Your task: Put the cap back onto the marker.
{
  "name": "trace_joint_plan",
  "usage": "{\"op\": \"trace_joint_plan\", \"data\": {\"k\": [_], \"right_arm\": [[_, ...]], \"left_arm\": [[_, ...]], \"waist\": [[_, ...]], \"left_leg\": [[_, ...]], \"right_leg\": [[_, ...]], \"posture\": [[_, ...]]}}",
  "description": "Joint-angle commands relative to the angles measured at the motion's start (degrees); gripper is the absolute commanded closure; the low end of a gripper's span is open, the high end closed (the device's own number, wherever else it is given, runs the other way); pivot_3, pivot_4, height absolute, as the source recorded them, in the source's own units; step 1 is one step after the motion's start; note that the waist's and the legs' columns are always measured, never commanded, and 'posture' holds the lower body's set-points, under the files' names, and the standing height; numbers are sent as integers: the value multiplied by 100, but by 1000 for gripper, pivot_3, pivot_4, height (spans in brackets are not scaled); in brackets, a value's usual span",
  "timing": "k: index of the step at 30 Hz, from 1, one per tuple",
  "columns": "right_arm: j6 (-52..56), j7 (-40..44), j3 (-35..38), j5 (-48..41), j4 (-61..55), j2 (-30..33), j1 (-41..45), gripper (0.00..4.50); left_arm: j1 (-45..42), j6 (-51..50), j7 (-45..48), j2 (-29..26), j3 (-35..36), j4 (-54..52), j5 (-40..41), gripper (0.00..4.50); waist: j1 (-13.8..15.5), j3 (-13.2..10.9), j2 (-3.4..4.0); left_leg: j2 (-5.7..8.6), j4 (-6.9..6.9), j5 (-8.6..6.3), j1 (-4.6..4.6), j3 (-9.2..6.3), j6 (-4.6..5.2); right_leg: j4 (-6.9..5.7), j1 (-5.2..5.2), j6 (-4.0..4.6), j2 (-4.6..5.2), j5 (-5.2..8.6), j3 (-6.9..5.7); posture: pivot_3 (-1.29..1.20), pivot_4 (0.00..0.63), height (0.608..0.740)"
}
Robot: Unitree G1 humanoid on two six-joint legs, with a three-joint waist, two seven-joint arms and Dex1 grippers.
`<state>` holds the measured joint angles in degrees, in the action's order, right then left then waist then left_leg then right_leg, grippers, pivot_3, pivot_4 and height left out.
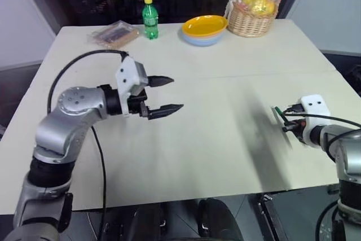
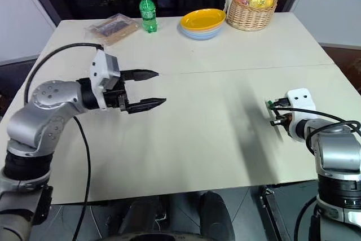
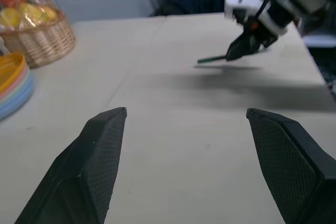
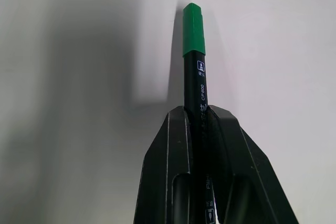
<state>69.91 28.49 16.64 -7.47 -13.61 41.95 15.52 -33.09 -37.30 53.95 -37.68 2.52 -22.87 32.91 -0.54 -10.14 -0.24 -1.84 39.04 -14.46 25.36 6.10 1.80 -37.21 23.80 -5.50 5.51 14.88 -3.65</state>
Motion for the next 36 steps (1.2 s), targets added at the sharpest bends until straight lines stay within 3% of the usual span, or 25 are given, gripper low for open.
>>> {"op": "trace_joint_plan", "data": {"k": [1,9,21,22,23,29,36], "right_arm": [[-241,-6,4,-29,107,170,-18,4500],[-602,2,-120,-42,595,297,-12,4500],[-824,-36,-254,-68,912,312,108,4500],[-831,-46,-259,-69,916,299,102,3506],[-836,-58,-270,-70,925,289,105,3155],[-757,-101,-256,-121,835,273,96,37],[-308,91,28,-406,257,494,92,37]], "left_arm": [[-352,-230,-106,-38,417,-248,579,683],[-735,-919,-438,-90,847,-392,1813,683],[-579,-964,-336,-423,693,-335,1946,683],[-552,-938,-298,-457,659,-330,1901,619],[-541,-914,-261,-484,625,-315,1853,619],[-490,-807,-73,-586,490,-229,1682,619],[-467,-651,235,-642,356,-9,1487,619]], "waist": [[5,0,0],[-6,-1,-2],[-10,-1,-3],[-7,-1,-3],[-5,-1,-2],[-20,1,-4],[-4,0,-3]], "left_leg": [[1,0,0,0,0,0],[1,0,9,-4,-1,-14],[0,2,12,-8,-2,-21],[0,2,13,-8,-2,-22],[0,2,14,-8,-2,-24],[-1,1,14,-8,-3,-25],[-3,-1,13,-7,-3,-22]], "right_leg": [[0,-1,0,0,0,0],[0,-6,-5,-3,2,2],[2,-11,-5,-5,3,3],[2,-12,-5,-5,3,2],[2,-11,-5,-6,3,3],[3,-11,-4,-8,3,2],[3,-10,-4,-10,3,4]], "posture": [[0,150,740],[0,150,740],[0,150,740],[0,150,740],[0,150,740],[0,150,740],[0,150,740]]}}
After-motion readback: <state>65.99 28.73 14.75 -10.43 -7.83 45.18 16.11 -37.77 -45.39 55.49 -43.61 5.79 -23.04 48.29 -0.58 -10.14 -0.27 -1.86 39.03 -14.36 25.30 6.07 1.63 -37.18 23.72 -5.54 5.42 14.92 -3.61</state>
